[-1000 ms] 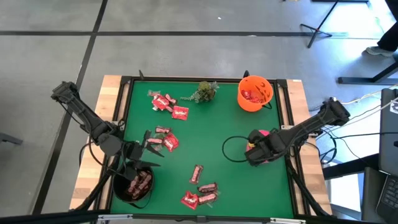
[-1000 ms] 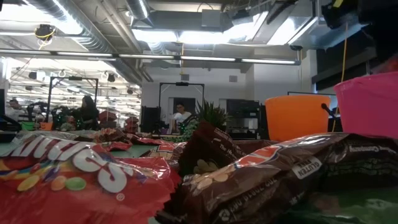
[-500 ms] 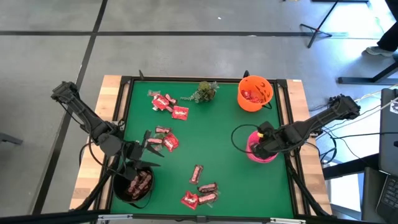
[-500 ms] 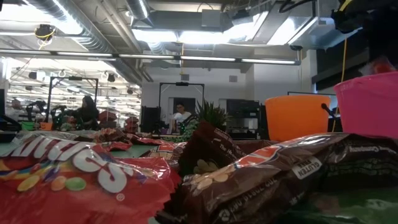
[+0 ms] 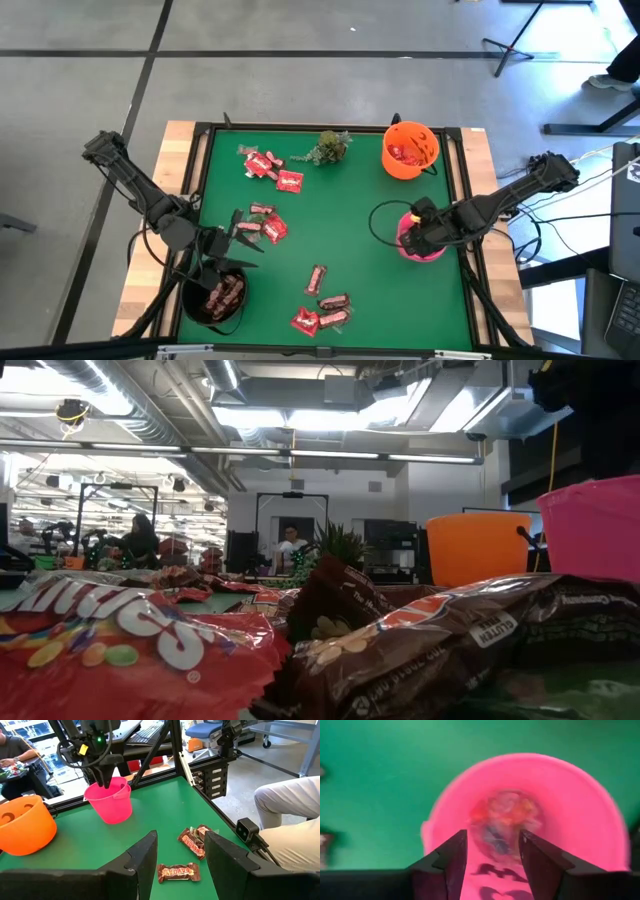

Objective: Sort candy
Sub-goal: Put the brown chocolate bar into the black bucket

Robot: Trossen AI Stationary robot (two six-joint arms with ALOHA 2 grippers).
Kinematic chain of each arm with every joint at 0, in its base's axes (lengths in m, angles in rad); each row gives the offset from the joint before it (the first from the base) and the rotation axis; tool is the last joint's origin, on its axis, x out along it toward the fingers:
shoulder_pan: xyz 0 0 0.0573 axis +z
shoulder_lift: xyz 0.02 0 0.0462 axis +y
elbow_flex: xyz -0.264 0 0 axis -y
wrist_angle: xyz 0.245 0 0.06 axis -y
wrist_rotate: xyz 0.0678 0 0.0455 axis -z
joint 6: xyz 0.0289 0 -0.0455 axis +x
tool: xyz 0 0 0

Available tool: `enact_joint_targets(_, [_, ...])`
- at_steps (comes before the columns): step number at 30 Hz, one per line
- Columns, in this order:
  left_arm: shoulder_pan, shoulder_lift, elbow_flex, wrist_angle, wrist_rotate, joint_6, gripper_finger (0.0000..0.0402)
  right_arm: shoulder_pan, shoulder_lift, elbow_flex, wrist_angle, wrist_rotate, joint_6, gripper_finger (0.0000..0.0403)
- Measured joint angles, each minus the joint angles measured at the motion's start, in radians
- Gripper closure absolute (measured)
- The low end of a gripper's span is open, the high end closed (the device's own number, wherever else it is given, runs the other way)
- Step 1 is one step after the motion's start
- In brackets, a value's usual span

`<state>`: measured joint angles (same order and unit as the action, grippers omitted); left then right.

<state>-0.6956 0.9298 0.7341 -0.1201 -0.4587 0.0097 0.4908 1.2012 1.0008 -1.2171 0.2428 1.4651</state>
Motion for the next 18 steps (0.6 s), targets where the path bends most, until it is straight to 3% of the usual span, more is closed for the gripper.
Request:
enact_joint_targets(10, [0.018, 0.000, 0.000, 0.001, -0.001, -0.001, 0.0249, 0.000, 0.001, 0.110, 0.190, 0.218, -0.129, 0.0226])
enact_joint_targets(18, [0.038, 0.000, 0.000, 0.000, 0.000, -0.004, 0.0249, 0.000, 0.038, 0.121, 0.718, 0.341, -0.566, 0.0226])
